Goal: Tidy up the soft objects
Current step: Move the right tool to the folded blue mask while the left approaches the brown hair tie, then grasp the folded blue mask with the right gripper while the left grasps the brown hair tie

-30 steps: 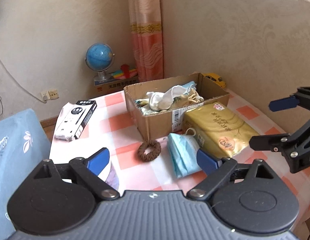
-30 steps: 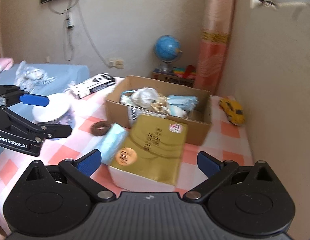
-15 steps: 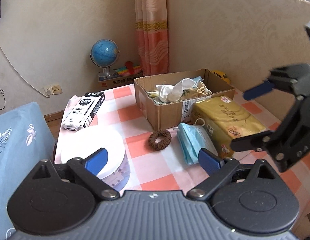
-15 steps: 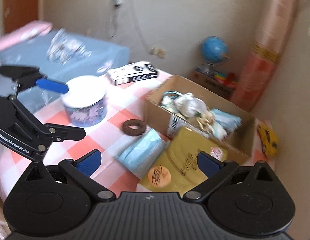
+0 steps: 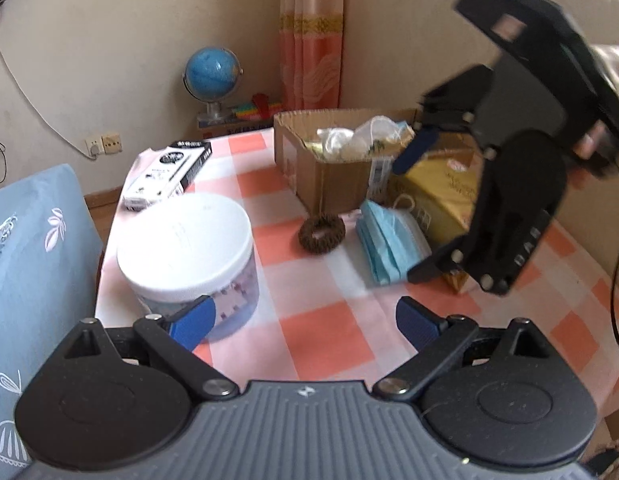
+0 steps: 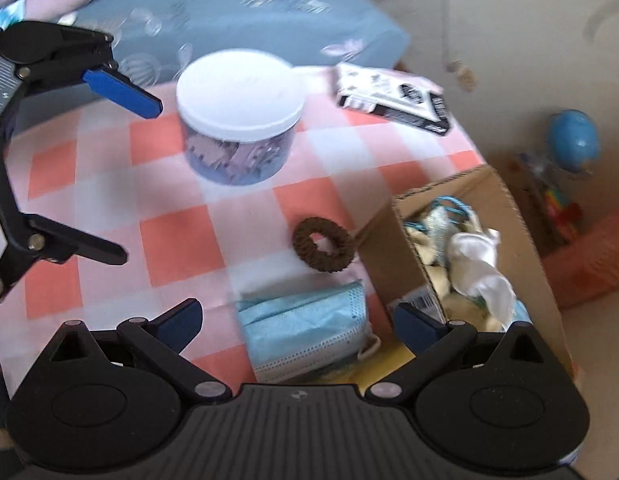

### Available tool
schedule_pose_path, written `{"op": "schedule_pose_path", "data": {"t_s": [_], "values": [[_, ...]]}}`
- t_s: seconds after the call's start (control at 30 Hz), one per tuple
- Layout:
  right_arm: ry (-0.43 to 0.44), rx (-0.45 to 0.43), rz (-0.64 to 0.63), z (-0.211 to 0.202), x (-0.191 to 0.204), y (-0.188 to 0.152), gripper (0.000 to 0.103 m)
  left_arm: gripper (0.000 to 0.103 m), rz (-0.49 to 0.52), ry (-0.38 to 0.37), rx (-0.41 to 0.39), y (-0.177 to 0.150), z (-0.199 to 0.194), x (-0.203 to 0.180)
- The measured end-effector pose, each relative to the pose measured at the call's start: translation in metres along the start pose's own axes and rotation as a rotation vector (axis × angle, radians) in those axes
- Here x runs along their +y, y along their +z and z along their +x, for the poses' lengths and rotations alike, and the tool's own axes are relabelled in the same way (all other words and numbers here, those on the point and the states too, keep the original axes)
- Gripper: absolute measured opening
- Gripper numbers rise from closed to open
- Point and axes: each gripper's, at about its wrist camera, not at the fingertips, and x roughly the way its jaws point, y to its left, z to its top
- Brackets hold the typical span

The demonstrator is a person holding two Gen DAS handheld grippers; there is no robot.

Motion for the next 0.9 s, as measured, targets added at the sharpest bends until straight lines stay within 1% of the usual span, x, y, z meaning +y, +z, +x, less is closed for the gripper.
{"op": "schedule_pose_path", "data": {"t_s": [0.17, 0.27, 0.47, 0.57, 0.63, 0.7, 0.77, 0.9], "values": [[0.076, 0.064, -0.065, 0.022, -0.006, 0.006, 0.103, 0.097, 0.013, -0.003, 0.034, -0.005, 0.008, -0.004], [0.102, 0.094, -0.097, 0.034, -0.007, 0.006, 0.103, 0.097, 0.013, -0.003, 0.045, -0.007, 0.013, -0.004], [0.135, 0.134, -0.097, 0.050, -0.016, 0.003, 0.099, 0.097, 0.034, -0.003, 0.064, -0.007, 0.018, -0.008], [0.158, 0.135, -0.088, 0.053, -0.019, 0.001, 0.098, 0.097, 0.049, -0.009, 0.072, -0.007, 0.020, -0.010], [0.165, 0.132, -0.084, 0.051, -0.019, 0.002, 0.095, 0.097, 0.058, -0.012, 0.077, -0.007, 0.021, -0.011], [0.181, 0.128, -0.070, 0.049, -0.021, 0.003, 0.086, 0.097, 0.062, -0.017, 0.082, -0.007, 0.022, -0.011], [0.181, 0.122, -0.051, 0.048, -0.021, 0.004, 0.084, 0.097, 0.069, -0.020, 0.088, -0.008, 0.023, -0.012], [0.165, 0.105, -0.061, 0.042, -0.013, 0.005, 0.079, 0.097, 0.085, -0.014, 0.098, -0.009, 0.023, -0.012]]}}
